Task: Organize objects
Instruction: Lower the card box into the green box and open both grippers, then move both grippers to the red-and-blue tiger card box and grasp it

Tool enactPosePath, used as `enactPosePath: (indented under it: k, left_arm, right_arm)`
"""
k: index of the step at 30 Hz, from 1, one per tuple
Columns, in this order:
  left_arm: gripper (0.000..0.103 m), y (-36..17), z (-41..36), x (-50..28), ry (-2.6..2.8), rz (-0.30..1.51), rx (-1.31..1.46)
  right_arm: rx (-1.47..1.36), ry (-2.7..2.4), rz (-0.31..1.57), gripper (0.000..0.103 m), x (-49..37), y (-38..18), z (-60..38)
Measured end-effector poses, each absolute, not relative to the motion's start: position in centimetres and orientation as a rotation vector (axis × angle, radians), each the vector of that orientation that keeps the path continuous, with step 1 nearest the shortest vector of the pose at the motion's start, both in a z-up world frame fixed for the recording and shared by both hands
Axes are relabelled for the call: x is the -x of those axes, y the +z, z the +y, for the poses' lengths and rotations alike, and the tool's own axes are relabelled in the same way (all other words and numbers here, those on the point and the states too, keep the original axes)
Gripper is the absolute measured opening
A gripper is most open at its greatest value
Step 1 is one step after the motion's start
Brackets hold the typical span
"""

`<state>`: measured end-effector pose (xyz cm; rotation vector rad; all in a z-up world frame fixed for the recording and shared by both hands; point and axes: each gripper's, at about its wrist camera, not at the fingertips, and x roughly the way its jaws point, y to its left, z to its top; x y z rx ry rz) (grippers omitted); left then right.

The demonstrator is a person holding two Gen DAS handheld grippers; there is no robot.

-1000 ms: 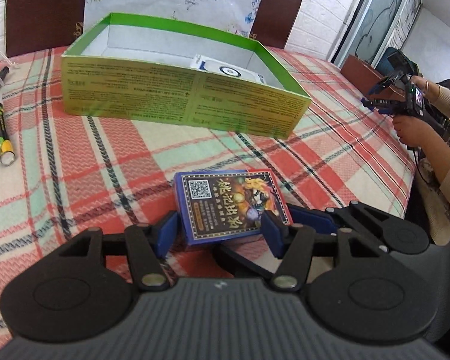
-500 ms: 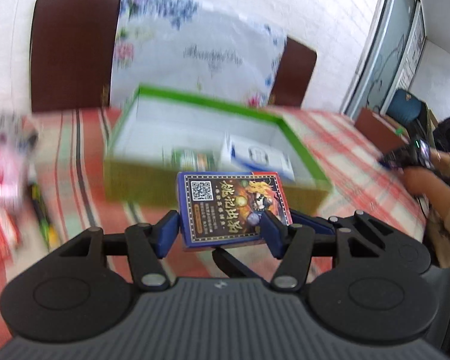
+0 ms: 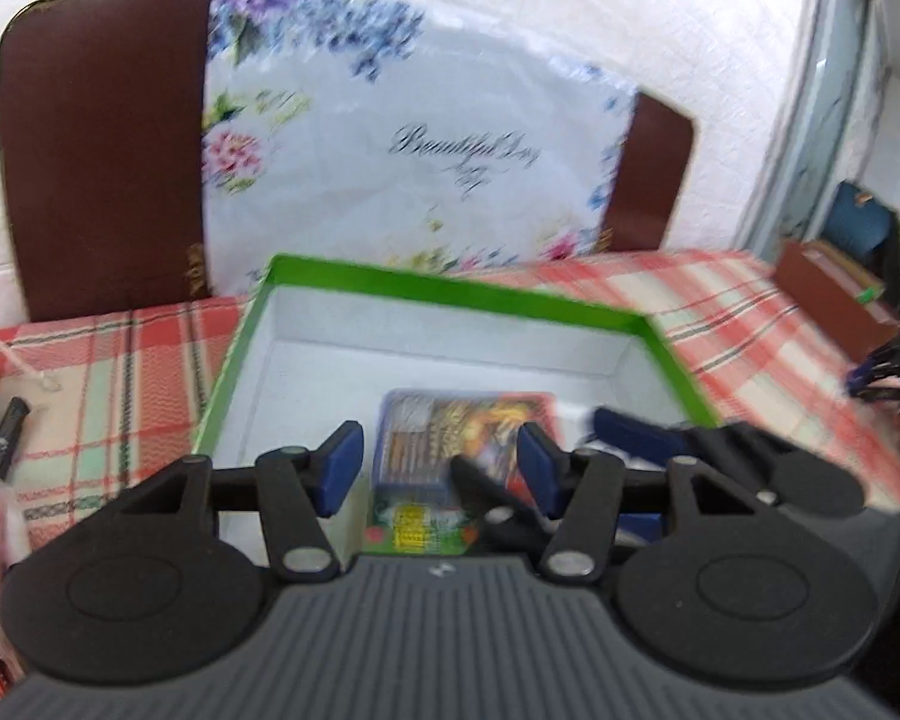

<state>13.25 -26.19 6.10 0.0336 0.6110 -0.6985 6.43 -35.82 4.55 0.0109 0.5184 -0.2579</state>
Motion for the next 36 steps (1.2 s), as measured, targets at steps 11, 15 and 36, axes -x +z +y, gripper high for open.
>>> enactPosePath:
  k: [11, 15, 36]
  left_arm:
    - [0.061, 6.4, -22.3, -9.8, -0.641, 0.563, -0.008]
    - [0.062, 6.6, -20.2, -7.7, -0.625, 0.539, -0.019]
    - [0.065, 0.2, -6.4, -4.2, -0.379, 0.647, -0.032]
  right_arm:
    - [-0.008, -0.254, 0.479, 0.079, -2.1, 4.8, -33.4]
    - [-0.008, -0.241, 0.460, 0.080, -0.3, 5.7, -31.8]
    - [0.164, -0.042, 0.626, 0.080, 1.4, 0.9, -20.0]
